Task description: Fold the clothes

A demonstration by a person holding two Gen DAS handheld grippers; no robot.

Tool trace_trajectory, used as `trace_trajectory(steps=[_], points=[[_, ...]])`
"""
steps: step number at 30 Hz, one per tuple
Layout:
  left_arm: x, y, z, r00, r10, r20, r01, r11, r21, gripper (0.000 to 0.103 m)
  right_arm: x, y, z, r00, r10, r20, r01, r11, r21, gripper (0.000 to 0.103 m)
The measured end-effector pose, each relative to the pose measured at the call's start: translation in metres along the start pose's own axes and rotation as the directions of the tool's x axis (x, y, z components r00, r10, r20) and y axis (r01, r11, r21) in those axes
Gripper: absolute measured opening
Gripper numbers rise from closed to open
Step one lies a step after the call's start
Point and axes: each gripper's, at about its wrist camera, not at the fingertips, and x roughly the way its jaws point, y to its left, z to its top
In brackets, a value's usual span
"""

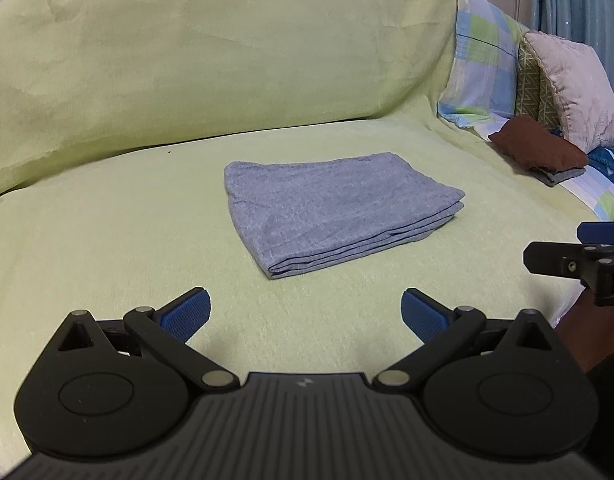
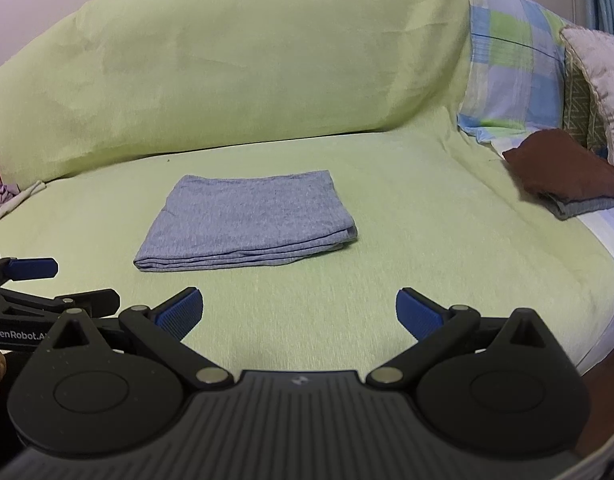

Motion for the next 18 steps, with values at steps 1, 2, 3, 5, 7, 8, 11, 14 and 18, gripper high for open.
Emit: trace_trajectory(steps=[1, 2, 3, 5, 7, 8, 11, 14, 18], points=[[0.0002, -0.0002, 0.0002, 1.000, 0.000, 0.001, 0.000, 1.000, 0.000, 0.102, -0.0001, 0.0001, -0.0001, 1.000, 0.001, 0.000, -0.001, 1.000, 0.000, 0.102], [0.0016, -0.0011, 0.0001, 1.000, 0.000, 0.000, 0.000, 1.000, -0.001, 0.102, -0.0002, 0.0010, -0.0002, 1.000, 0.003, -0.001, -0.003, 1.000, -0.004, 0.102], [0.0025, -0.0016, 0.0002, 1.000, 0.000, -0.001, 0.000, 1.000, -0.003, 0.102, 0.0000, 0.0016, -0.0002, 1.000, 0.005, -0.003, -0.005, 1.000, -0.006, 0.102], [0.0027, -0.0011, 0.0006, 1.000, 0.003, 0.001, -0.003, 1.000, -0.014, 0.102, 0.0006, 0.0020, -0.0004, 1.000, 0.007, -0.005, -0.007, 1.000, -0.008, 0.102], [0.0030, -0.0012, 0.0003, 1.000, 0.007, 0.001, -0.007, 1.000, -0.019, 0.102, 0.0012, 0.0027, -0.0003, 1.000, 0.009, -0.010, -0.009, 1.000, -0.012, 0.102], [0.0032, -0.0013, 0.0000, 1.000, 0.009, 0.001, -0.009, 1.000, -0.021, 0.102, 0.0014, 0.0030, -0.0005, 1.000, 0.010, -0.011, -0.010, 1.000, -0.015, 0.102], [0.0039, -0.0016, -0.0009, 1.000, 0.017, -0.001, -0.017, 0.999, -0.027, 0.102, 0.0017, 0.0039, -0.0008, 1.000, 0.011, -0.015, -0.011, 1.000, -0.023, 0.102], [0.0049, -0.0010, -0.0013, 1.000, 0.019, -0.005, -0.019, 0.999, -0.036, 0.102, 0.0024, 0.0041, -0.0006, 1.000, 0.014, -0.017, -0.014, 1.000, -0.024, 0.102], [0.0052, -0.0014, -0.0017, 1.000, 0.015, -0.002, -0.015, 0.999, -0.038, 0.102, 0.0029, 0.0057, 0.0001, 1.000, 0.016, -0.021, -0.017, 0.999, -0.028, 0.102]])
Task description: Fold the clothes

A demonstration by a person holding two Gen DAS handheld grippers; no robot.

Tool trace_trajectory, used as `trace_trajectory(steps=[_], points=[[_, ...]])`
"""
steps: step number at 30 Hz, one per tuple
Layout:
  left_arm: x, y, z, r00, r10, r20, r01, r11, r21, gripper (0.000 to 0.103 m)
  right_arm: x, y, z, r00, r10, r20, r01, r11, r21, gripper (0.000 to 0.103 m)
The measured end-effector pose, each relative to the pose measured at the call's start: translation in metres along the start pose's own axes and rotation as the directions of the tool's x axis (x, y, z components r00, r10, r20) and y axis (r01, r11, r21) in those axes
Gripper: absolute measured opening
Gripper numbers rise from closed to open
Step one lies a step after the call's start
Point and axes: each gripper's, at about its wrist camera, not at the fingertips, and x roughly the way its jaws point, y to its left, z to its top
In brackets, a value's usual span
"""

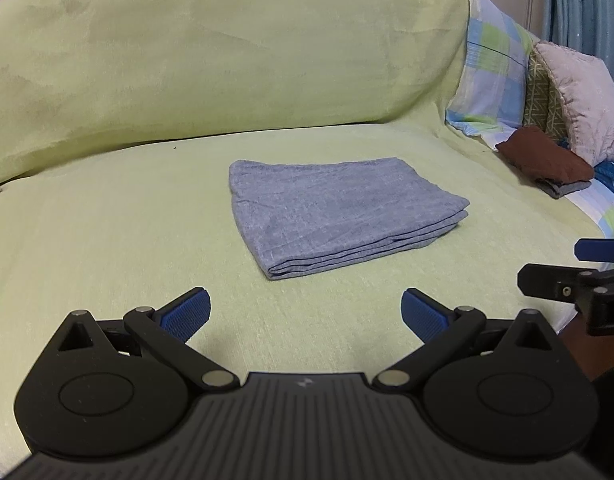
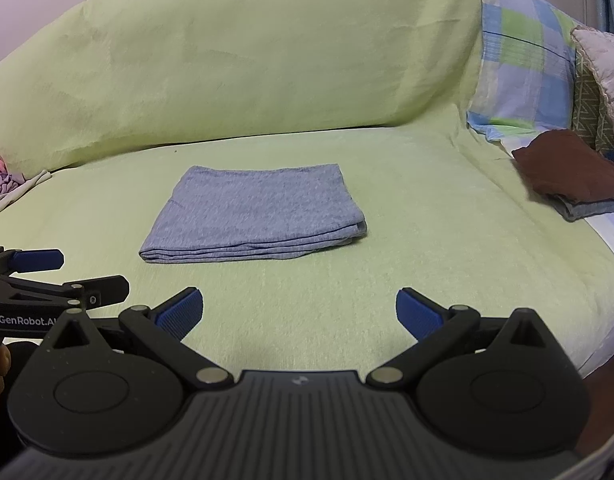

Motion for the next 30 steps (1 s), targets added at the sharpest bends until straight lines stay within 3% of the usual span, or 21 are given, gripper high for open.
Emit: trace_trajectory(steps=[30], points=[[-0.0006, -0.0033, -0.0028, 1.000, -0.011, 0.004, 0.011, 1.000, 0.010, 0.102, -0.0002, 0.0007, -0.0004, 1.000, 0.003, -0.001, -0.003, 1.000, 0.013, 0.102]])
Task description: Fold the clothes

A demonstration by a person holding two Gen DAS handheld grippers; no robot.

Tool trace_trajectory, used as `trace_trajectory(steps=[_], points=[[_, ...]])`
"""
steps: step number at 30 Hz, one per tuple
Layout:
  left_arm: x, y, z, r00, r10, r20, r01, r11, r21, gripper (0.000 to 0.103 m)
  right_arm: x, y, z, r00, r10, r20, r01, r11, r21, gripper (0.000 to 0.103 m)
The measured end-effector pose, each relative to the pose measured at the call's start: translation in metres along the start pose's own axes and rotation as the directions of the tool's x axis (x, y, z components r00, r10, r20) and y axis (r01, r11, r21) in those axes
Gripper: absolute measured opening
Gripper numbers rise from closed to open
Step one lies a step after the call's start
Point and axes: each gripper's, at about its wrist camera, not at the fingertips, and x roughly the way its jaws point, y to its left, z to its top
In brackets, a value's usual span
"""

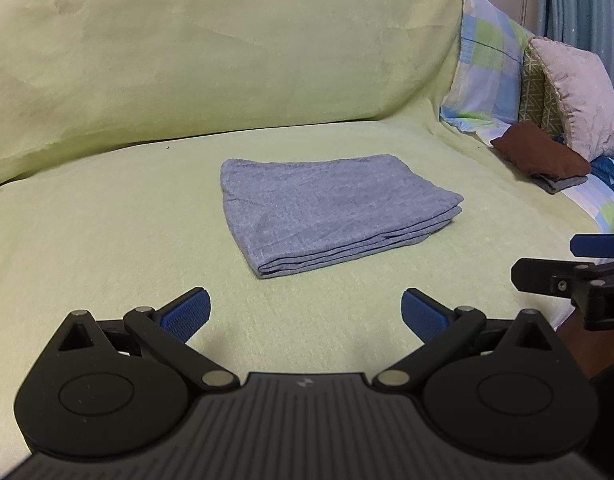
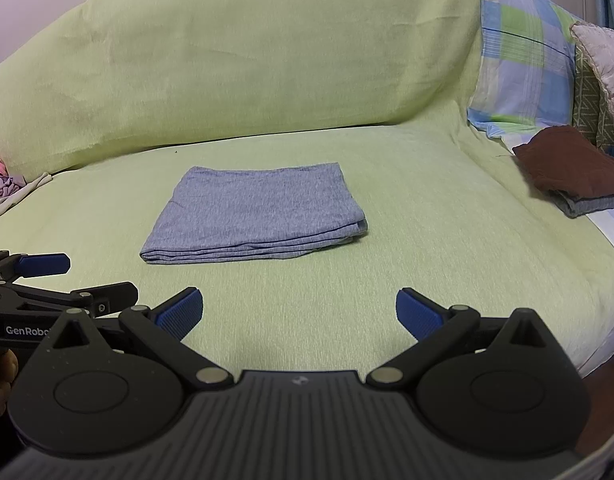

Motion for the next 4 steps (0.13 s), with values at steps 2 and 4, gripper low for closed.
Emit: trace_trajectory(steps=[2, 4], points=[[-0.0002, -0.0017, -0.0004, 1.000, 0.011, 0.007, -0.011, 1.000, 0.004, 0.102, 0.0000, 0.0000, 0.0002, 1.000, -0.001, 0.000, 0.001, 1.000, 0.000, 0.102], [0.0000, -0.0012, -0.0004, 1.000, 0.014, 0.006, -0.014, 1.000, 0.006, 0.102, -0.0001, 0.0000, 0.0003, 1.000, -0.001, 0.000, 0.001, 1.000, -0.001, 0.102]])
